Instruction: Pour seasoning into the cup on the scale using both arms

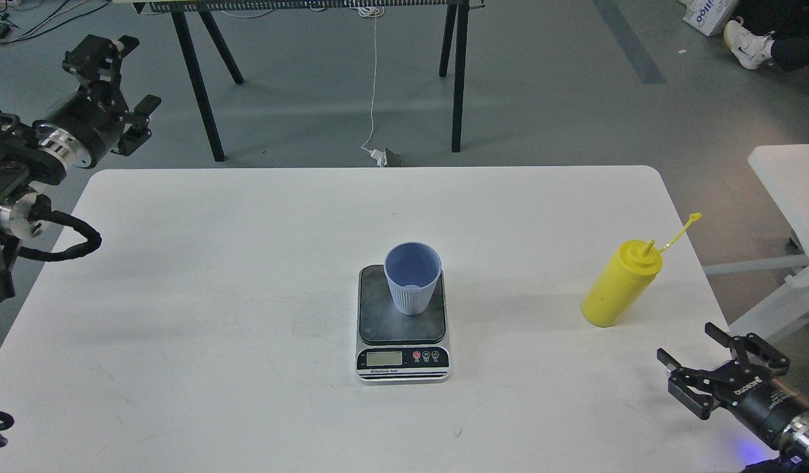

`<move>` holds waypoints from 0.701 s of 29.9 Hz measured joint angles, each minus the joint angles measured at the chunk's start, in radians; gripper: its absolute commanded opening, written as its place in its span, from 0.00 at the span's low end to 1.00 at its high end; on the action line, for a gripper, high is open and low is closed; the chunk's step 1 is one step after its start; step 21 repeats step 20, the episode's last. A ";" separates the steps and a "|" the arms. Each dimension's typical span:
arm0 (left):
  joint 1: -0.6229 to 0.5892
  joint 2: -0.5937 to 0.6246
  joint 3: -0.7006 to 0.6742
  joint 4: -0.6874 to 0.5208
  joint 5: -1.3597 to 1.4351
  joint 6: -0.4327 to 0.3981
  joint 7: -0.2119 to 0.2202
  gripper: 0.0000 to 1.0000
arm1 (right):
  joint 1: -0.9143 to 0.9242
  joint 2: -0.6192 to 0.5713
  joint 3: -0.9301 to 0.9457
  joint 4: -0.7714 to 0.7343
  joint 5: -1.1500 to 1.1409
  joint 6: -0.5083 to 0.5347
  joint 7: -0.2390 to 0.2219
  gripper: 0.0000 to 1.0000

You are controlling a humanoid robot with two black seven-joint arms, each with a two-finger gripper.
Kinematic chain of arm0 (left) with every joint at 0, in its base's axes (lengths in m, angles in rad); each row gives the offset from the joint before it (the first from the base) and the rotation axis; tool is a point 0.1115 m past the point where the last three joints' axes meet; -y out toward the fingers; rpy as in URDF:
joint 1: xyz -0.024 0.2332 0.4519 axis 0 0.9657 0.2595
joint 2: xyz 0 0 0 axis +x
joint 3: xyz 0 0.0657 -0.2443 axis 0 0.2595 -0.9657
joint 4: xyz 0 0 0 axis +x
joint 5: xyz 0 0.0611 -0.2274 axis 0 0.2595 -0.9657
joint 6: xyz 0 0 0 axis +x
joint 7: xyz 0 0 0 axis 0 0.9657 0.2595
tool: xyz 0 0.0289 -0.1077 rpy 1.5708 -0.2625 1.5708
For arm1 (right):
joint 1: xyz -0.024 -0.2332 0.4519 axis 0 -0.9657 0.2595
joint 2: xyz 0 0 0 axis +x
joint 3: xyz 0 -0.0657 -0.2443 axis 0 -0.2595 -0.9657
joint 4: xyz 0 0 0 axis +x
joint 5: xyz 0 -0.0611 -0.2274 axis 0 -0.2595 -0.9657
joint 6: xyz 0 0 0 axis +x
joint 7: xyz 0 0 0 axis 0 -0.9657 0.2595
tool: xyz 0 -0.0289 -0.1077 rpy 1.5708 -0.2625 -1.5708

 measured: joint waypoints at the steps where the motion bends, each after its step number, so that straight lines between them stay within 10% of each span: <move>1: 0.002 -0.004 0.002 0.000 0.000 0.000 0.000 1.00 | 0.009 -0.018 0.017 0.003 -0.001 0.000 0.000 0.94; 10: 0.019 -0.068 0.022 0.000 -0.003 0.000 0.000 1.00 | 0.527 -0.109 -0.062 -0.117 -0.121 0.000 0.000 0.95; 21: 0.022 -0.065 0.017 0.000 -0.013 0.000 0.000 1.00 | 0.781 0.076 -0.216 -0.334 -0.157 0.000 0.000 0.95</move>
